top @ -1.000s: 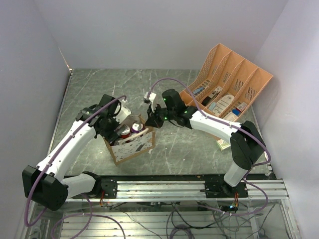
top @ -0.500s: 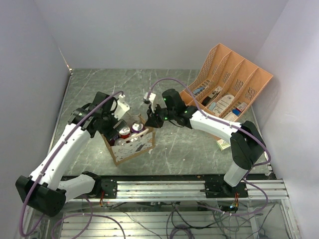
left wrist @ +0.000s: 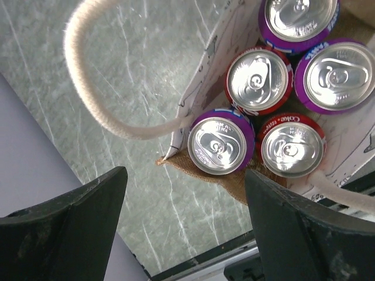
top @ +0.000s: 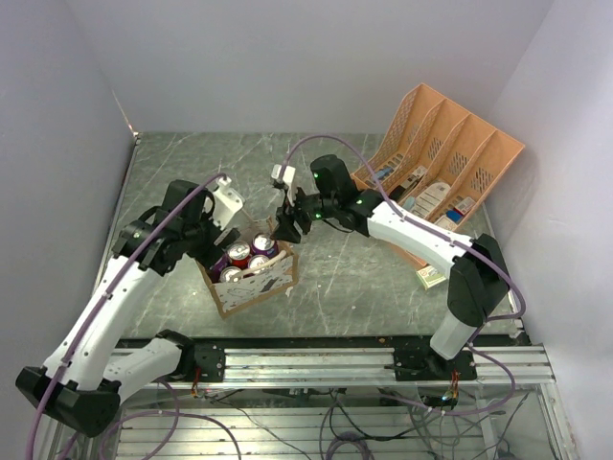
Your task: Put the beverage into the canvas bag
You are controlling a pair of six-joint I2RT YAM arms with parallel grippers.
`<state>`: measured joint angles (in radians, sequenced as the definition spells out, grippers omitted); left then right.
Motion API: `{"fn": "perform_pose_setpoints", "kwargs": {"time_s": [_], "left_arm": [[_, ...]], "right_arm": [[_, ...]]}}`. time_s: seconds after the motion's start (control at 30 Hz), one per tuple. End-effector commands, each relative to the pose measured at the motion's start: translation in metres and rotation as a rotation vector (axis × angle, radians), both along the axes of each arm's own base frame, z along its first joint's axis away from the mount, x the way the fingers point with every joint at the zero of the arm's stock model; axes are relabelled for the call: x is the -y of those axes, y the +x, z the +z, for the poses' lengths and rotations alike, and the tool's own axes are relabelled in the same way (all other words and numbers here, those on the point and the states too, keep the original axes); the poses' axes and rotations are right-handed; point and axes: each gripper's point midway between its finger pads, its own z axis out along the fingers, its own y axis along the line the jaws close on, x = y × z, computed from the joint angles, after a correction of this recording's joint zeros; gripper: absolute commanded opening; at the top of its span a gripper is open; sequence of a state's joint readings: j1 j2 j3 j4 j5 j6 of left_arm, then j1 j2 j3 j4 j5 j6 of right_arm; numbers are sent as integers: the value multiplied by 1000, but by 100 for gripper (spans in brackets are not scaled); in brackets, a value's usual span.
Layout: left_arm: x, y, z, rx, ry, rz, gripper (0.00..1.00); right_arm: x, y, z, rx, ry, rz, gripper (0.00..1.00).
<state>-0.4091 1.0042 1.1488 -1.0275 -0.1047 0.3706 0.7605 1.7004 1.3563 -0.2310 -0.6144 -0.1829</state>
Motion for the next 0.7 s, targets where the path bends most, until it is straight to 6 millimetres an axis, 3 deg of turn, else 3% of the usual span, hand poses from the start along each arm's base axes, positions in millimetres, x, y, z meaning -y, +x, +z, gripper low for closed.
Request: {"fn": "perform_pose_setpoints", "kwargs": {"time_s": [0.0, 0.13, 0.33, 0.47, 0.67], "left_arm": [[-2, 8, 15, 91, -45, 46, 92], [-17, 10, 12, 117, 13, 109, 95], [-23, 11, 23, 169, -34, 157, 97], [-25, 12, 25, 173, -54, 173, 98], [-33, 16, 3, 137, 18, 192, 100]], "right_arm": [[0, -1, 18, 36, 2, 39, 62], [8, 0, 33, 103, -5, 30, 71], [34, 2, 41, 209, -30, -28, 82], [65, 25, 56, 288, -30, -188, 89], [117, 48, 80, 292, 23, -337, 93]]}}
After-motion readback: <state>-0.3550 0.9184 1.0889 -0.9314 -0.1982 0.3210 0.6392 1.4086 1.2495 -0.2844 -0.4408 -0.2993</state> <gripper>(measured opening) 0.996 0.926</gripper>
